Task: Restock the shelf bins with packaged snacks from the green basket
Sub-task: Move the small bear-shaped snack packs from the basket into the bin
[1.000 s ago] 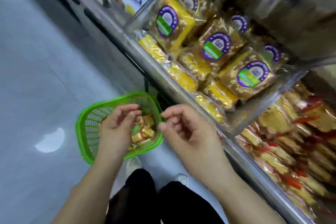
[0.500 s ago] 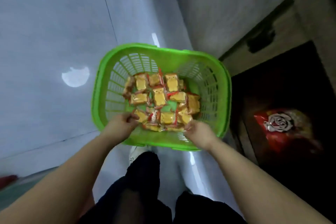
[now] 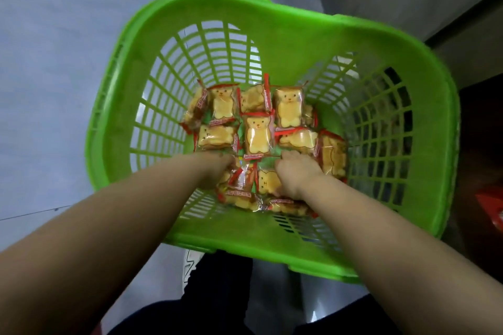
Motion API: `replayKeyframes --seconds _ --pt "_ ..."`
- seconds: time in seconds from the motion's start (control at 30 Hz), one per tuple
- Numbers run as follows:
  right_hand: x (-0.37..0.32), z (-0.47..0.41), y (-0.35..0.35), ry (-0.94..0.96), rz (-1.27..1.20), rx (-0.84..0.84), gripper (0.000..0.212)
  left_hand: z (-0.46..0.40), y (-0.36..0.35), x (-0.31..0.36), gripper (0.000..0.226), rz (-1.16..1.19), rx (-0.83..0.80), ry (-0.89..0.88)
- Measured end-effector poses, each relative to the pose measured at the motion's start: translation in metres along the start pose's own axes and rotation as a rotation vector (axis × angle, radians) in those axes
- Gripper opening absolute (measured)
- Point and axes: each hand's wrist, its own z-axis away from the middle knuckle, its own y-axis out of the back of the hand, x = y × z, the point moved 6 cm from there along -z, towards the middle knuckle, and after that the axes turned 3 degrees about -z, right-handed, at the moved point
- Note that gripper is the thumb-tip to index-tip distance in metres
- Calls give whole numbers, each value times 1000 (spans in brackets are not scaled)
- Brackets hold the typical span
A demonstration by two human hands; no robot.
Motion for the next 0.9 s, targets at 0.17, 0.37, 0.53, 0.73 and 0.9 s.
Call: replayKeyframes --seconds 0.17,0.37,0.53,0.73,0.9 --pt "21 12 13 -60 -123 16 64 3 13 -3 49 -445 161 49" --pt "42 23 34 -127 -221 39 56 5 27 -19 50 -251 242 134" --pt "30 37 45 34 -510 -18 46 17 20 -24 37 828 200 123" --pt "-5 44 5 192 -286 -338 57 23 -22 9 37 817 -281 43" --pt "-10 40 -28 120 -240 -463 86 22 -25 13 53 704 -311 49"
